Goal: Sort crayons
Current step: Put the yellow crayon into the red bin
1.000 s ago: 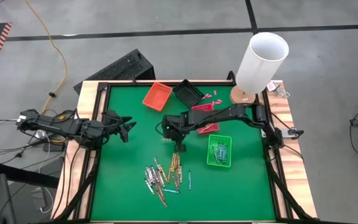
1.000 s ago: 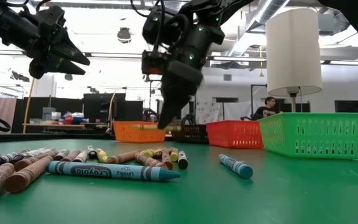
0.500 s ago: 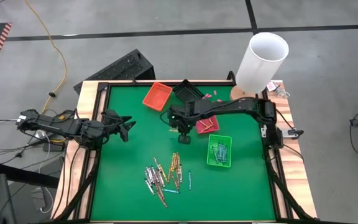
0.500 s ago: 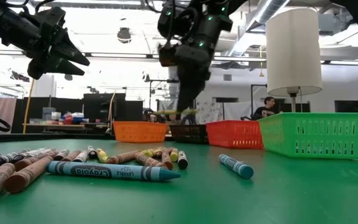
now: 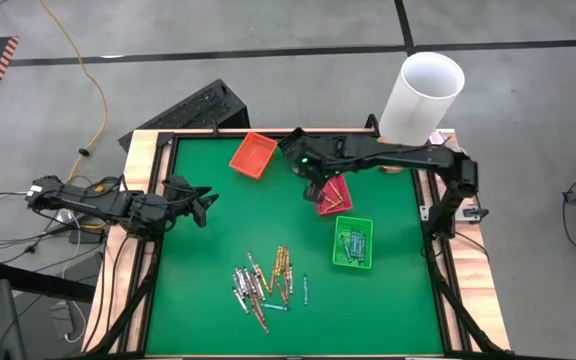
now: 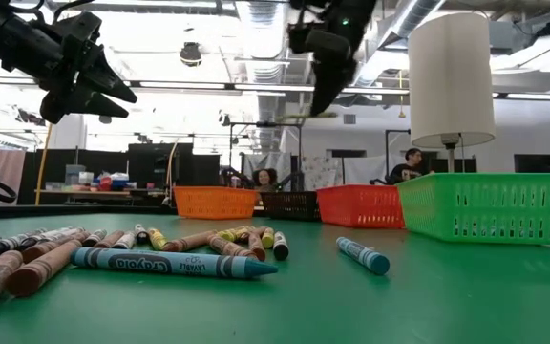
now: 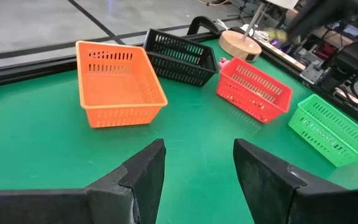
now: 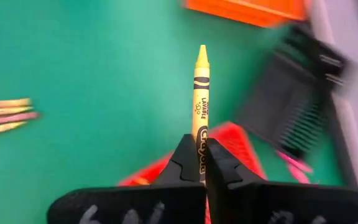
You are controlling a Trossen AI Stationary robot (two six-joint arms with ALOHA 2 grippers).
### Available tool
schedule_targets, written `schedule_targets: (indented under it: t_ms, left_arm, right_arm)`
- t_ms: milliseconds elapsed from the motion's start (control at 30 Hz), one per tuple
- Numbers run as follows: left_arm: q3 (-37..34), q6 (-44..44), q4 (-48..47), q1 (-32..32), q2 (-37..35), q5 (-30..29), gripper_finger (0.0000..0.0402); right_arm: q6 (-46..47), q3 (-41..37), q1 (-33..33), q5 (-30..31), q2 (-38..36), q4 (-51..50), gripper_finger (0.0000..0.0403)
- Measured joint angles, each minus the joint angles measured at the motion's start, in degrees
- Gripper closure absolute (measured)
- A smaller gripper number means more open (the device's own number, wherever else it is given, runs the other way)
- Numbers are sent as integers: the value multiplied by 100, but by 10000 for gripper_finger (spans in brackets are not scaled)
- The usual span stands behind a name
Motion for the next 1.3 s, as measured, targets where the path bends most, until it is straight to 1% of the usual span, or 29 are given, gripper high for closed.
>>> schedule_targets:
  t_ms: [133, 267, 400, 467, 567, 667, 767, 833, 1033, 1167, 1300]
  left_arm:
    - [0, 0, 1, 2, 2, 0, 221]
    - [0, 0, 1, 1, 0, 0, 221]
    - [0, 2, 1, 0, 2, 0, 221]
    - [0, 17, 2, 0, 1, 0, 221]
    - [0, 39, 3, 0, 1, 0, 221]
    - [0, 39, 3, 1, 2, 0, 221]
    - [0, 39, 3, 0, 2, 0, 221]
    - [0, 56, 5, 0, 1, -12, 221]
    - [0, 5, 7, 1, 0, -107, 221]
    - [0, -119, 7, 2, 2, -106, 221]
    - [0, -184, 7, 2, 2, -105, 221]
  right_arm:
    - [471, 2, -76, 1027, -235, -800, 396]
    - [820, 2, -121, 1726, -398, -1647, 396]
    - [1294, 0, -219, 2041, -537, -2335, 396]
    - [1469, 0, -242, 2205, -611, -2505, 396]
    - [1562, -111, -258, 2395, -772, -2522, 396]
    - [1578, -576, -292, 2395, -1091, -2368, 396]
    - [1736, -1311, -365, 2371, -1589, -1963, 396]
    - [1824, -1831, -413, 2286, -1946, -1481, 396]
    - [2268, -3245, -507, 1638, -2744, 701, 396]
    - [2722, -4053, -470, 1379, -2883, 2183, 396]
    - [3100, -4685, -388, 1093, -2689, 3355, 396]
